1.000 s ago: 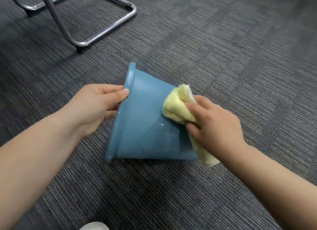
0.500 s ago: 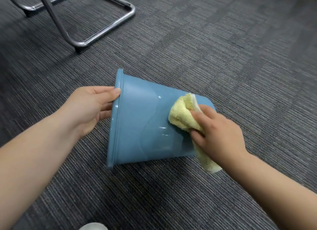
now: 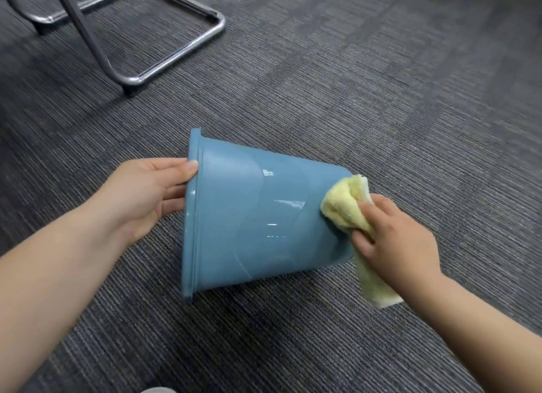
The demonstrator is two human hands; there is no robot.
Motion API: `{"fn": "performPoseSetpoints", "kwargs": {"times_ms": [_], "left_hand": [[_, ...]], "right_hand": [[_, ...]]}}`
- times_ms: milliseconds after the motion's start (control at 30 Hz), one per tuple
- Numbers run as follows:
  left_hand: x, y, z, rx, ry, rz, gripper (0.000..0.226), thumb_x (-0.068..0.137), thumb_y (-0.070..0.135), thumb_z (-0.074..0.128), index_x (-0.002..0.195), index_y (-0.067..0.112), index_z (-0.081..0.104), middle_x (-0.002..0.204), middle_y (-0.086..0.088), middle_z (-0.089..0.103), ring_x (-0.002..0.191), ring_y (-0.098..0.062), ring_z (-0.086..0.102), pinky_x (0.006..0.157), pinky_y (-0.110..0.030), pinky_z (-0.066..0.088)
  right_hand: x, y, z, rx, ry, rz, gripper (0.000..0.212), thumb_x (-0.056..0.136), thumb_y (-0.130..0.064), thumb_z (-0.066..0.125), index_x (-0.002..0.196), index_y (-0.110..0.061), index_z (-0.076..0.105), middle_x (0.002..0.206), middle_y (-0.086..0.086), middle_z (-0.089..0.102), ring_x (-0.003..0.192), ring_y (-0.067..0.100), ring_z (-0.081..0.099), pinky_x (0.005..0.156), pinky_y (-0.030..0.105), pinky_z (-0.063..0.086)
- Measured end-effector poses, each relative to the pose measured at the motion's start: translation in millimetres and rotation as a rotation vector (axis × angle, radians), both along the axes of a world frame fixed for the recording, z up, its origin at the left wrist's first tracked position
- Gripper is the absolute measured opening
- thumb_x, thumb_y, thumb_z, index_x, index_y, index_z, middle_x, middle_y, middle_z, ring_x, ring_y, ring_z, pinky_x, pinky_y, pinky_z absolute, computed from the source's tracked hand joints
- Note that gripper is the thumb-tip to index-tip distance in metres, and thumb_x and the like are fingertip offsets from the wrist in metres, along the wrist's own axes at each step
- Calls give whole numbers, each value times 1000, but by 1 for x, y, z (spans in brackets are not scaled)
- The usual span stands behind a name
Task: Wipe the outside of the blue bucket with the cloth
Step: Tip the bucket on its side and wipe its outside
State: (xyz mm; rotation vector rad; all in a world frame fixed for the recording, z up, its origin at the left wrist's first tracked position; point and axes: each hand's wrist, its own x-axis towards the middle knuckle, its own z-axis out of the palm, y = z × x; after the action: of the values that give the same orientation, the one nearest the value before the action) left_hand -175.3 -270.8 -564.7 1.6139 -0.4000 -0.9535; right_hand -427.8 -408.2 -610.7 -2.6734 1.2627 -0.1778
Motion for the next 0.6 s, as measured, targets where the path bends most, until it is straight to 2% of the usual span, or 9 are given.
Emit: {"fn": "performPoseSetpoints", "kwargs": {"times_ms": [67, 133, 200, 333, 400, 500, 600], "left_hand": [[0, -1, 0, -3, -17, 20, 21, 83, 9, 51, 67, 15, 63, 47, 9, 68, 45, -1, 63, 40, -11, 46], [-1, -2, 0, -7, -38, 24, 23, 84, 9, 51, 66, 16, 63, 47, 10, 68, 45, 0, 63, 40, -11, 47], [-3, -3, 0, -11, -52, 11, 25, 83, 9, 52, 63, 17, 65, 48, 9, 69, 45, 0, 63, 40, -11, 46], [-5, -4, 2, -3, -60, -13, 39, 83, 9, 52, 50, 19, 70, 49, 9, 69, 45, -1, 63, 40, -11, 46], [-3, -1, 2, 6, -52, -8, 37, 83, 8, 51, 52, 16, 70, 49, 9, 69, 46, -1, 63, 40, -11, 46], [0, 2, 0, 17, -27, 16, 23, 84, 8, 51, 66, 15, 64, 49, 9, 69, 47, -1, 64, 41, -11, 47], [0, 1, 0, 19, -7, 26, 18, 84, 9, 51, 70, 13, 63, 50, 9, 70, 48, -1, 64, 41, -11, 47]], "right_hand": [[6, 9, 7, 16, 1, 55, 39, 74, -29, 60, 113, -21, 55, 127, 1, 53, 90, 30, 60, 58, 31, 39], [13, 24, 14, 19, -13, 200, 45, 62, -26, 72, 105, -20, 62, 117, 6, 63, 74, 29, 65, 50, 31, 46], [23, 42, 21, -20, -13, 343, 52, 46, -31, 78, 97, -22, 67, 104, 6, 70, 59, 24, 66, 42, 23, 46], [34, 59, 19, -48, 37, 535, 60, 37, -43, 77, 94, -29, 68, 101, 0, 72, 53, 18, 62, 45, 16, 45], [31, 48, 16, -45, 12, 507, 58, 39, -37, 80, 95, -26, 69, 101, 3, 72, 54, 20, 63, 47, 19, 48], [19, 24, 12, -10, -24, 331, 54, 46, -21, 82, 98, -15, 68, 106, 13, 69, 63, 28, 67, 48, 31, 51], [11, 6, 6, 44, -37, 86, 41, 68, -21, 68, 109, -17, 60, 120, 6, 60, 85, 31, 63, 55, 32, 43]]}}
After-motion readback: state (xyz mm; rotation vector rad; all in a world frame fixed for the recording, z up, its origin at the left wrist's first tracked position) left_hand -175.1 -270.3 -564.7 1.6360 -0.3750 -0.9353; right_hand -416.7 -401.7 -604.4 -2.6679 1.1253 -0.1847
